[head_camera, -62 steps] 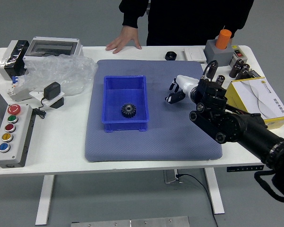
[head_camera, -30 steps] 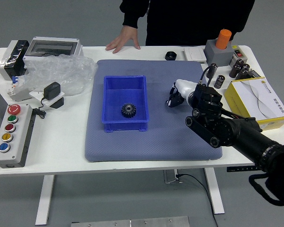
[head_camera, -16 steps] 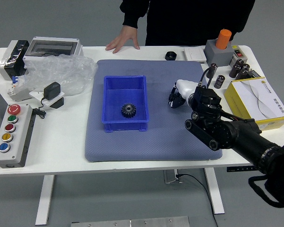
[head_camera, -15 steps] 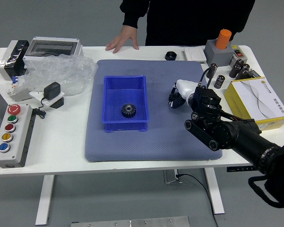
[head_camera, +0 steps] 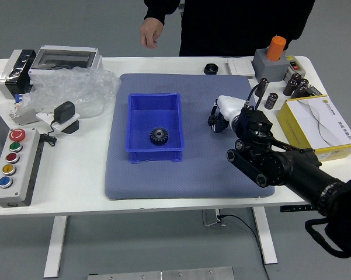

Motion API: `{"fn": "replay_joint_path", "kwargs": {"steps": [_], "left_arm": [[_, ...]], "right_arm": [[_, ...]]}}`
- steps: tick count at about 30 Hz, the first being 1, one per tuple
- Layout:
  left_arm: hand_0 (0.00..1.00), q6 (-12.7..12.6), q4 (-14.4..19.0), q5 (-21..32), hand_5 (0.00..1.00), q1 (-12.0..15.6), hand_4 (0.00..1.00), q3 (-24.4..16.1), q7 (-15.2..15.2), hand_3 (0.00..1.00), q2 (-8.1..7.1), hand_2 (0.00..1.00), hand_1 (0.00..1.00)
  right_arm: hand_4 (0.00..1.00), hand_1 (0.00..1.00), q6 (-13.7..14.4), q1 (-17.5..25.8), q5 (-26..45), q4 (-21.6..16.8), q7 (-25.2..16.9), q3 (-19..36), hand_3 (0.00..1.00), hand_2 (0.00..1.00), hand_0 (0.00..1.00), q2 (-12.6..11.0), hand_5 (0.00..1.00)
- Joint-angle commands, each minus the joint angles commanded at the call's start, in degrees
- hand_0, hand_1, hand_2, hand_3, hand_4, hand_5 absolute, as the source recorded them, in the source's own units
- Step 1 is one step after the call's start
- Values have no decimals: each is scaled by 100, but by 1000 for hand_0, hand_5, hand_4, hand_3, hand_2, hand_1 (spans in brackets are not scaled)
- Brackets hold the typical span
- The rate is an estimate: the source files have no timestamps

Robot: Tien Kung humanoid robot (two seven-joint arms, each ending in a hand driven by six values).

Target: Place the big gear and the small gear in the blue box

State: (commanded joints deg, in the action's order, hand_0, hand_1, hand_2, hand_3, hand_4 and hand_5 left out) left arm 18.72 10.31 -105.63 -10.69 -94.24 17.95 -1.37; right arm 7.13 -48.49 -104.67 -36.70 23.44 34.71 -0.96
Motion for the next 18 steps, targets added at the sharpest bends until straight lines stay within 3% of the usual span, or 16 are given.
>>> {"fn": "replay_joint_path", "kwargs": {"steps": [18], "left_arm": [[816, -3, 0, 13, 288, 4, 627, 4, 2, 838, -3, 808, 798]], "right_arm": [[686, 369, 145, 3, 44, 12, -6, 108, 470, 389, 498, 11, 89]]}}
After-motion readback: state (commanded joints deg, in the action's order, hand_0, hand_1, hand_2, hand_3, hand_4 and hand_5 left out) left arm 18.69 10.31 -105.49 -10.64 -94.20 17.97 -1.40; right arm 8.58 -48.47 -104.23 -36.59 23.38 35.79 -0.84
